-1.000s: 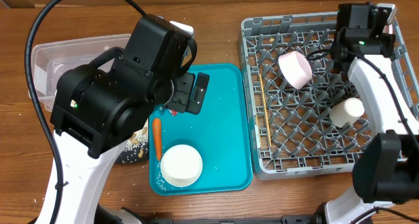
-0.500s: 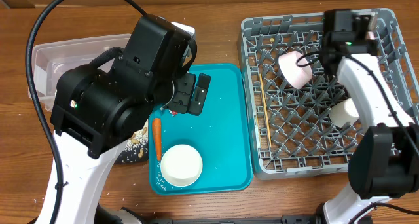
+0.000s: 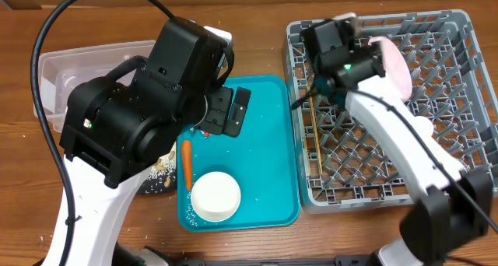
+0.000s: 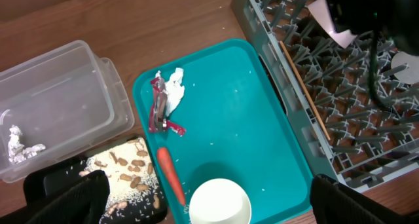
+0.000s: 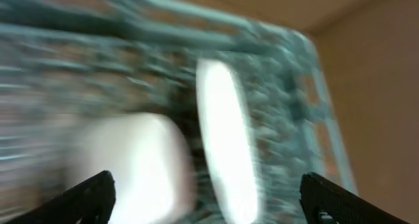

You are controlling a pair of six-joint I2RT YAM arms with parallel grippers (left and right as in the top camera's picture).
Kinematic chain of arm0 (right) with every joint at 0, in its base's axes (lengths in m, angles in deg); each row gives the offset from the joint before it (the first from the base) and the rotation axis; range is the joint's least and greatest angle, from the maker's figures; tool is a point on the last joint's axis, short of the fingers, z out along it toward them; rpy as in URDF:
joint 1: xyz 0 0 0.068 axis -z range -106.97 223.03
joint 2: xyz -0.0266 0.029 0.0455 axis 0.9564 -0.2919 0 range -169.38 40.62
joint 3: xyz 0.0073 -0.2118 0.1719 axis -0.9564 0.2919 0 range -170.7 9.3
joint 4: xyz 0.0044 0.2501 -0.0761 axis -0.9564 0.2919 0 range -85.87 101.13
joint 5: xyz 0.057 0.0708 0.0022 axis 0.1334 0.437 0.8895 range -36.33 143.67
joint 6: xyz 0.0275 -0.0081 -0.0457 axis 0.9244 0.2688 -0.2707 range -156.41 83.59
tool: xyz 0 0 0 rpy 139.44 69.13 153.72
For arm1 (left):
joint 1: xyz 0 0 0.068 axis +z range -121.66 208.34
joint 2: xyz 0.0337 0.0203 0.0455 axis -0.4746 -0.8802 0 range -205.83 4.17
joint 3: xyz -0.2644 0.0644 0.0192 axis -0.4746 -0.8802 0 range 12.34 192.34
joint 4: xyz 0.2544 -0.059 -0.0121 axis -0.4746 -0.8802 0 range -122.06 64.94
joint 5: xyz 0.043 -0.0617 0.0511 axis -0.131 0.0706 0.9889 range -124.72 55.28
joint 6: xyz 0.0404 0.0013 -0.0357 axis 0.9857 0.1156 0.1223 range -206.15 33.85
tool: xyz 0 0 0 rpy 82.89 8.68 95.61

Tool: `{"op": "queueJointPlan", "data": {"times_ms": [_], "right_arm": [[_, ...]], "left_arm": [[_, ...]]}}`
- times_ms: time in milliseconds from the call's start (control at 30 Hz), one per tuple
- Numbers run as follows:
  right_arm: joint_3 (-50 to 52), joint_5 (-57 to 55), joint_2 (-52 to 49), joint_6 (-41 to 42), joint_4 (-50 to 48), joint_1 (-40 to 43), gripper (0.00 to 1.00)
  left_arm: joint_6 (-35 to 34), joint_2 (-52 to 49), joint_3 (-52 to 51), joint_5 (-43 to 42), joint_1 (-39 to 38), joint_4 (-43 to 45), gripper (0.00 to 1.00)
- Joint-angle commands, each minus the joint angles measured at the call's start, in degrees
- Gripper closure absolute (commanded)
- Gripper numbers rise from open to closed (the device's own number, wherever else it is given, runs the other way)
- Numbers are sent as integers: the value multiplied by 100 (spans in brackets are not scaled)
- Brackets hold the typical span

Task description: Sort waste into correct bins and load items into the dishwasher

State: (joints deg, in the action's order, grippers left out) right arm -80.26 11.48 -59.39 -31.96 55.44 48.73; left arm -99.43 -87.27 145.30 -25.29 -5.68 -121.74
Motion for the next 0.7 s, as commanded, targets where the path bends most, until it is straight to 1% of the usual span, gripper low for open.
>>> {"op": "queueJointPlan", "data": {"times_ms": [0,100,167,233,300,400,533,667], "right_arm": [[-282,2422,614,234,-66,-378,16],[-236,3993,564,638,-195,-527,28],[-175,4741,448,966,-282,-584,30],[-120,5141,264,1217,-321,-662,32],[-79,5193,31,1364,-319,-765,33],[-59,5106,-348,1364,-297,-868,34],[-59,5132,-647,1469,-199,-846,32],[-55,5130,-667,1598,-94,-835,21]], "left_arm": [[92,-17,63,-22,26,-11,0],[90,-17,63,-7,26,-11,0],[90,-17,63,0,26,-11,0],[90,-17,63,0,26,-11,0],[87,-17,63,-2,26,-9,0],[85,-17,63,-7,26,-9,0],[87,-52,59,-129,26,-11,0],[83,-118,-90,-422,26,-11,0]]}}
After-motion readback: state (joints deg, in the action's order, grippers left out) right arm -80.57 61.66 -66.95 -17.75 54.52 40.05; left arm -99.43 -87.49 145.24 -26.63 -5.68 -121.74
